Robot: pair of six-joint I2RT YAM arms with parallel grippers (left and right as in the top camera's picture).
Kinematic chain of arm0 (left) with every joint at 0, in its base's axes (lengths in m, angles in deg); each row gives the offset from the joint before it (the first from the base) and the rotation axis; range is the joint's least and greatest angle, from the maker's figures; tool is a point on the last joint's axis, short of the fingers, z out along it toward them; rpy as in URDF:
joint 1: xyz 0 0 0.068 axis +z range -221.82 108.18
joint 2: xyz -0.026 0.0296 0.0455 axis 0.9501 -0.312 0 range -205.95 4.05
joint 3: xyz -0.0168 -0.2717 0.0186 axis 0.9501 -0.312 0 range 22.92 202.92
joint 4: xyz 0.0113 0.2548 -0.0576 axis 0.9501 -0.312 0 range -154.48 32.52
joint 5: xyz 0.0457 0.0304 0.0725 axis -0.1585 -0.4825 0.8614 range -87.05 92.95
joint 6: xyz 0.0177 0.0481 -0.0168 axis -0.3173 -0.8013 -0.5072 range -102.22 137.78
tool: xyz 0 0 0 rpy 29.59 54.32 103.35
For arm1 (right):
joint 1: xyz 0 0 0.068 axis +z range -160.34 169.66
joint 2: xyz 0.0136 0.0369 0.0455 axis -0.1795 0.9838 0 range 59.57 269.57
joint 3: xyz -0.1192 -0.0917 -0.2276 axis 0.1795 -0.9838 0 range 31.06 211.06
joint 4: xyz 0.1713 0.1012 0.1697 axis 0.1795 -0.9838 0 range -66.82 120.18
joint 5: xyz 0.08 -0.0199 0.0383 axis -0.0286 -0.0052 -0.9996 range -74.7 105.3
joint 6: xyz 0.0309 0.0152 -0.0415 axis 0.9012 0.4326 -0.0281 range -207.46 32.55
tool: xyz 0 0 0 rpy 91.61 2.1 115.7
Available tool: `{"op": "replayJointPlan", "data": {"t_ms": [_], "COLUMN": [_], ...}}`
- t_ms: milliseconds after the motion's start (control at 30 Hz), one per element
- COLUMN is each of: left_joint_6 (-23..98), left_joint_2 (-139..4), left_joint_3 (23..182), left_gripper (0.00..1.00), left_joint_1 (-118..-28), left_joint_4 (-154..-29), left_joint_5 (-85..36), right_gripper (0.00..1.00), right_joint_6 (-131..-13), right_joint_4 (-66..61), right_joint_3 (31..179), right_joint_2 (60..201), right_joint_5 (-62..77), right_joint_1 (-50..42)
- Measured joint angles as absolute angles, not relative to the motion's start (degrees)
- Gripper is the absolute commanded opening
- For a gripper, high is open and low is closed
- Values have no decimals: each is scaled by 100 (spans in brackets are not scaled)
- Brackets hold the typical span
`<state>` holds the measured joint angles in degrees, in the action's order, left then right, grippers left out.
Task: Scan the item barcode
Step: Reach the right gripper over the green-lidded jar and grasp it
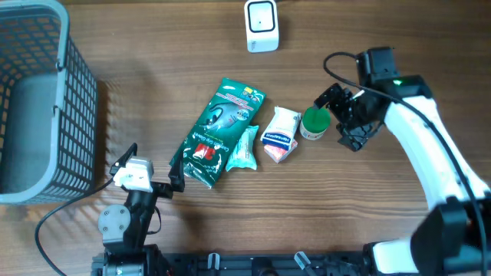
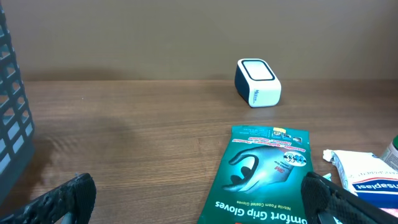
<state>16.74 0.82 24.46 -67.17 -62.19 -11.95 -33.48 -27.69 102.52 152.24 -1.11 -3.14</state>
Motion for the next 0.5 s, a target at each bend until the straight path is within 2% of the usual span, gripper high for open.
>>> {"op": "replayJointPlan", "data": {"t_ms": [300, 400, 500], "left_joint_6": [1674, 1674, 1674], "left_joint_2": [82, 82, 82], "left_joint_3": [2446, 2446, 2446], "left_gripper": [100, 100, 100], "left_joint_1": [-6717, -6717, -6717], "left_joint_4": [-6219, -6217, -6217], "left_joint_5": [-1197, -1195, -1195], "right_gripper": [100, 99, 100], "right_joint_6": [-4178, -4281, -4323], "right_joint_4": [-2753, -2843, -3394], "right_joint_3": [10910, 11059, 11935], "right_joint_2": [15672, 15766, 16469], "right_joint_5": [394, 576, 936], "right_joint_1": [-303, -110, 329]}}
